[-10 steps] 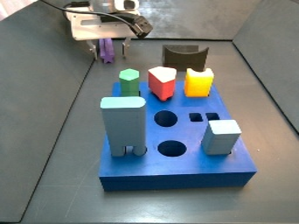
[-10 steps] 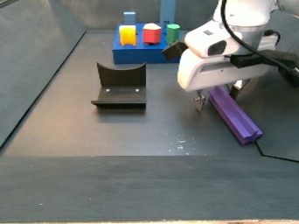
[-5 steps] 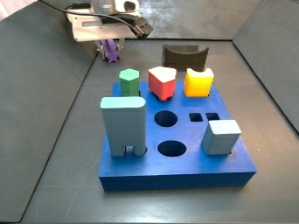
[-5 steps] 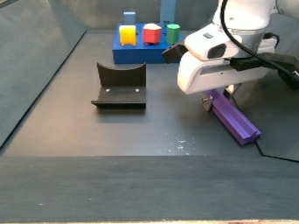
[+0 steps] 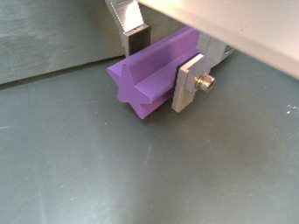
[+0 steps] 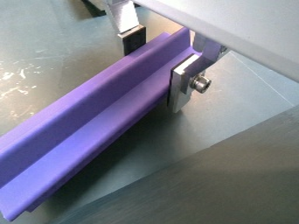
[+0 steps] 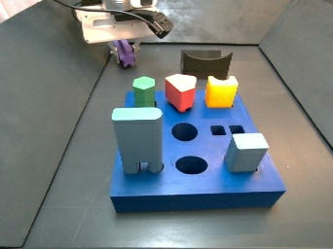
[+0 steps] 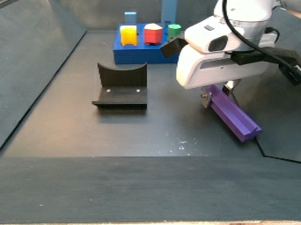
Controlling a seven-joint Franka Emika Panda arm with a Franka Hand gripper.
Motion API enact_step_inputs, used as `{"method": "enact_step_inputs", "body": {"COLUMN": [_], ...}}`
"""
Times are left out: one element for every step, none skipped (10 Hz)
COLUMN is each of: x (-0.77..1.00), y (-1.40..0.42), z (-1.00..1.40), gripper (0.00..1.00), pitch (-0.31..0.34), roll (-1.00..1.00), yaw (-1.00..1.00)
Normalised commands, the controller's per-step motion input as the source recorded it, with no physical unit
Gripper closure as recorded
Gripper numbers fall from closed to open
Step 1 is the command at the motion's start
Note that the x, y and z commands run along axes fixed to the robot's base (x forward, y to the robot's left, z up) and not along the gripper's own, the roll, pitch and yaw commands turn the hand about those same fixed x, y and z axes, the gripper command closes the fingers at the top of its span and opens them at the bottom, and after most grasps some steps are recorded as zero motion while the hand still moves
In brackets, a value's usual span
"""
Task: Pick up the star object. Move up. Place the star object on the fixture. Regrasp the star object. Move to above the board. Insert the star object.
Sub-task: Pick up the star object, then move up.
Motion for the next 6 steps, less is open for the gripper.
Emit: {"method": "enact_step_inputs", "body": {"x": [0.00, 0.00, 0.00, 0.00, 0.00, -0.03], "y": [0.00, 0.00, 0.00, 0.00, 0.00, -0.02], "z": [0.00, 0.00, 0.00, 0.00, 0.83, 0.81], "gripper": [1.00, 1.00, 1.00, 1.00, 1.00, 1.00], "pitch": [0.000, 0.000, 0.000, 0.000, 0.000, 0.020], "roll": [0.00, 0.00, 0.00, 0.00, 0.00, 0.00], "yaw": [0.00, 0.00, 0.00, 0.00, 0.00, -0.01]}}
